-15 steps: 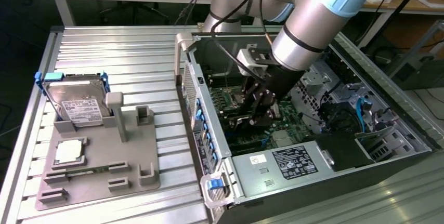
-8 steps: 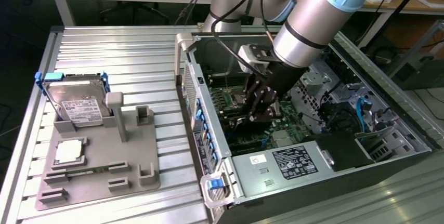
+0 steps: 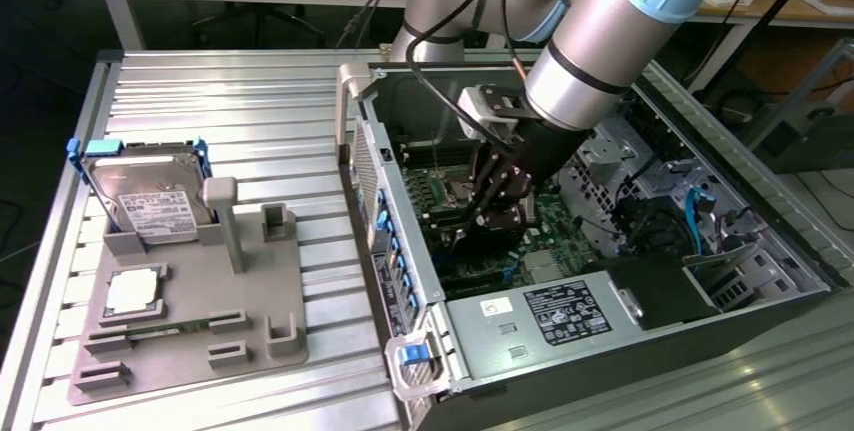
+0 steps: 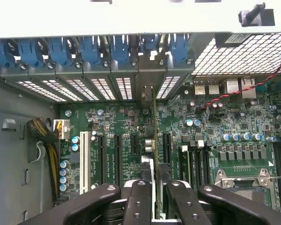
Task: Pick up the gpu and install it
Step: 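Insert the gpu into the slot, then press down on the gpu until it lock into place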
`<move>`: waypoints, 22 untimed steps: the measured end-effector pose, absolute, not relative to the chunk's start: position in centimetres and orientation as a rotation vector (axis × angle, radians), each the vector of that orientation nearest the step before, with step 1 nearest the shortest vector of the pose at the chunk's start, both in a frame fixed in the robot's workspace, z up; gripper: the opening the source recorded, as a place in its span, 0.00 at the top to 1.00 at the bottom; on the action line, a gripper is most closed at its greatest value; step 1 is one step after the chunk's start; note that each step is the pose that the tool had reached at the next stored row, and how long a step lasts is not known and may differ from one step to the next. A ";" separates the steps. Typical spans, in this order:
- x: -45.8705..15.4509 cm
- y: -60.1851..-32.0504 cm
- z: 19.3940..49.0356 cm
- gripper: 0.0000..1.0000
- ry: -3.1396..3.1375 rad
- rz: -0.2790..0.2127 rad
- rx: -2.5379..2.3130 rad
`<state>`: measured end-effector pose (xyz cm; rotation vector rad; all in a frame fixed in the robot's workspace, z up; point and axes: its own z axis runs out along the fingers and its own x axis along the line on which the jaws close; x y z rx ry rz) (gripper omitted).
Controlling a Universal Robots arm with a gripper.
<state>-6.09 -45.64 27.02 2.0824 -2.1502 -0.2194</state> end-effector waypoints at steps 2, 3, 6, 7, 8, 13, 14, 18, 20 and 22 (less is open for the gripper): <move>-6.1 -45.6 27.0 0.80 -2.150 -0.219 2.082; -6.1 -45.6 27.0 0.80 -2.150 -0.219 2.082; -6.1 -45.6 28.0 0.80 -2.148 -0.223 2.081; -6.1 -45.1 28.0 0.80 -2.149 -0.222 2.085; -6.1 -44.7 28.0 0.82 -2.156 -0.229 2.094; -6.1 -43.2 28.5 0.89 -2.185 -0.049 2.120; -6.1 -43.2 28.5 0.89 -2.173 -0.021 2.106; -6.1 -43.2 28.5 0.89 -2.159 0.012 2.090; -6.1 -43.2 28.5 0.89 -2.159 0.012 2.090; -6.1 -43.2 28.5 0.89 -2.160 0.012 2.090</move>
